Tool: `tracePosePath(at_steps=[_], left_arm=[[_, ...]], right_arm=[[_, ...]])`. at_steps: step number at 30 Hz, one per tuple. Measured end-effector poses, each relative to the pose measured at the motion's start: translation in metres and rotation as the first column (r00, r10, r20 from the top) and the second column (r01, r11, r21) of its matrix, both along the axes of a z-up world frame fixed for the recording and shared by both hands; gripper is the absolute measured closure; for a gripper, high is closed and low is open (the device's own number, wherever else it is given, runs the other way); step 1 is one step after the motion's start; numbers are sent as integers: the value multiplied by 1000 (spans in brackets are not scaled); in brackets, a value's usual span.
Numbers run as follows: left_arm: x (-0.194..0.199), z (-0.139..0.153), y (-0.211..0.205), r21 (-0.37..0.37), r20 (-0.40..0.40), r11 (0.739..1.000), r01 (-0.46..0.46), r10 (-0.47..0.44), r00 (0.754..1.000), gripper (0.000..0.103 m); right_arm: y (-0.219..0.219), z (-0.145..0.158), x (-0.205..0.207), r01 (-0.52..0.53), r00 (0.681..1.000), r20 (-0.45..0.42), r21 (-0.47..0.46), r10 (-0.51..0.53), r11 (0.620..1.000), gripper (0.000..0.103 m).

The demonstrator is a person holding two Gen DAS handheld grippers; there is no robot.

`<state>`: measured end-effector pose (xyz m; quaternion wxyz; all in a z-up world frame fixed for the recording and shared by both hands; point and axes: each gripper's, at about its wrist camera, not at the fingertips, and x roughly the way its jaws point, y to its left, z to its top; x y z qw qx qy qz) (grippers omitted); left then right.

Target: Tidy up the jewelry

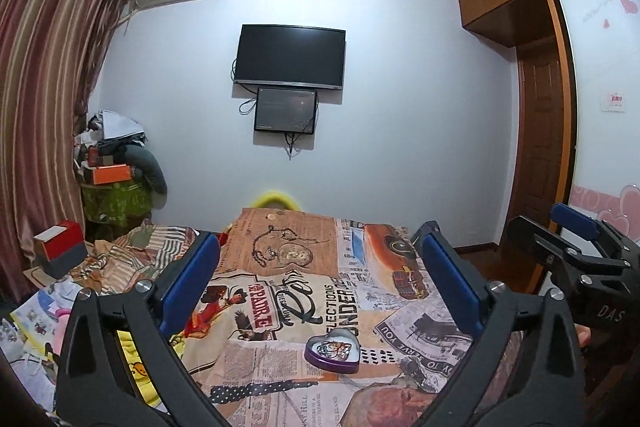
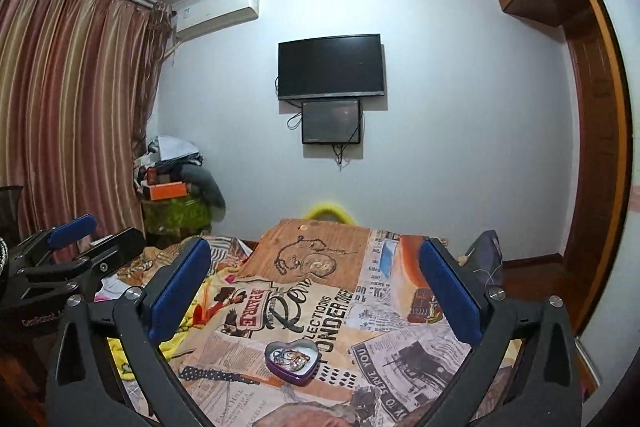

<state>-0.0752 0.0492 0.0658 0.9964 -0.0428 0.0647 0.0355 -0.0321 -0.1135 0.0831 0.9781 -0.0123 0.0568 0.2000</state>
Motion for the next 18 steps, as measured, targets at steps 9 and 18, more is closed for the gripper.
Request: tracePosePath(at_steps=[9,18], left_arm=[[1,-7,-8,13,-15,1000,-5,5,1000,1],[4,-12,-10,27,-26,1000,-3,4,1000,1]], right_arm=[[-8,-6,-4,-6,1000,-27,2,6,1000,0],[-16,-13,-10,-4,999,-46,10,4,1000,0]])
